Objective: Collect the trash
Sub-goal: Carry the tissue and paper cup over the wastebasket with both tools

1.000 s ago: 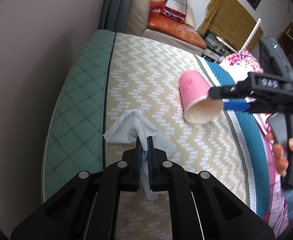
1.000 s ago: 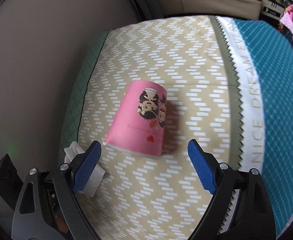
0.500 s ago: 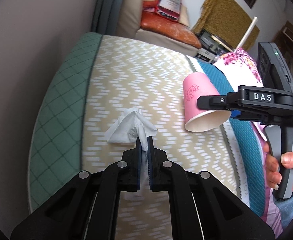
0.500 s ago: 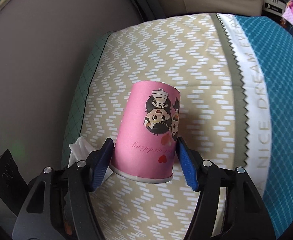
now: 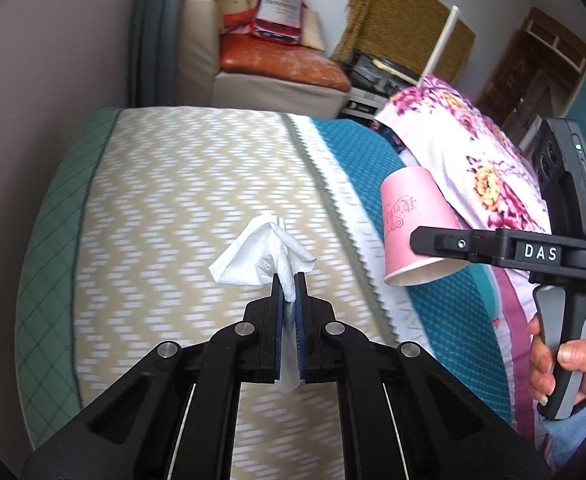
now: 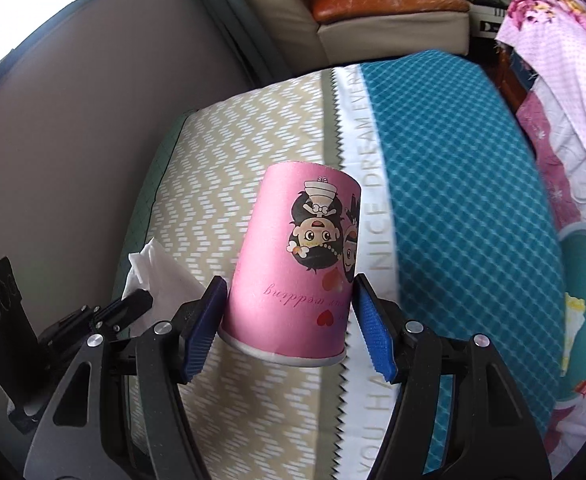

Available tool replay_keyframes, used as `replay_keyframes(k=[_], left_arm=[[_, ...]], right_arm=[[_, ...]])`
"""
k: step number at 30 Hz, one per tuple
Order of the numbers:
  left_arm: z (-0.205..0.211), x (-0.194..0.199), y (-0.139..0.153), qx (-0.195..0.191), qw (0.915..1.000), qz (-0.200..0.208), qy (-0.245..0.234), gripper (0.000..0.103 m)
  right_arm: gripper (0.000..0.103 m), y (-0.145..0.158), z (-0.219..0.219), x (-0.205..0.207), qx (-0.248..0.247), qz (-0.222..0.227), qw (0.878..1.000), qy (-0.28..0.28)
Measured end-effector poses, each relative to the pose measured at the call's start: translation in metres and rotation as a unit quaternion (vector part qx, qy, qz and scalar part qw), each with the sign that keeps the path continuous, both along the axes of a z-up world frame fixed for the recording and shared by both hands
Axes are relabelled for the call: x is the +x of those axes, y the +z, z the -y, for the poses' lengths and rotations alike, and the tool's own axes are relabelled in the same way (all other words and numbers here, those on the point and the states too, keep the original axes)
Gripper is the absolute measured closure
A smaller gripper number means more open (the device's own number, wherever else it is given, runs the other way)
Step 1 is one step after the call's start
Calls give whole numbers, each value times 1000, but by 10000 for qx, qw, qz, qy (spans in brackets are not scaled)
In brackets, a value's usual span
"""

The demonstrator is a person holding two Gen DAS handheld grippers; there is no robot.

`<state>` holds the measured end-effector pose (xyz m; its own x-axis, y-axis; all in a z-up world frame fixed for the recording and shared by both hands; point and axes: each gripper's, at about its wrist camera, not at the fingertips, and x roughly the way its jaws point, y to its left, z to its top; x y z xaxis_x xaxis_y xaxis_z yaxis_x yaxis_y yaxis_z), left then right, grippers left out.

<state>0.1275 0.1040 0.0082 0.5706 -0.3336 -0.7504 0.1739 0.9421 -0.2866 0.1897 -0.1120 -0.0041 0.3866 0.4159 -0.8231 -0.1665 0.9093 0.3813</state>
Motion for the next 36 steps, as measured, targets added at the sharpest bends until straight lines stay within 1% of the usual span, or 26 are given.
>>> replay_keyframes(k=[4,7,9,11,16,19,25,26,32,36], left_arm=[[36,4,7,115,9996,28,-264,97],[65,6,10,144,9988,21,-466,97],[83,9,11,167,9981,21,-590,97],[101,9,12,187,9973,11,-714,97],[153,11,13,285,9940,-23,-1052,97],[179,12,16,315,9921,-14,-1216,97],[241,15,23,373,9862,54,-1610,97],[252,15,22,398,9849,51,-1683,97],[303,18,15,427,9789,-30,-1999,97],[332,22,8,452,9752,-115,-2164,97]], right_arm=[[42,5,32,-12,-36,158,9996,-231],[42,7,67,-25,45,200,9986,-495],[42,10,83,-31,45,231,9978,-620],[41,11,108,-36,70,273,9964,-796],[41,11,148,-49,94,383,9931,-1105],[41,11,185,-61,137,451,9893,-1379],[41,7,237,-88,140,528,9814,-1841],[41,4,253,-93,165,517,9789,-1968],[41,-6,305,-108,252,475,9702,-2363],[41,-9,326,-112,236,461,9674,-2479]])
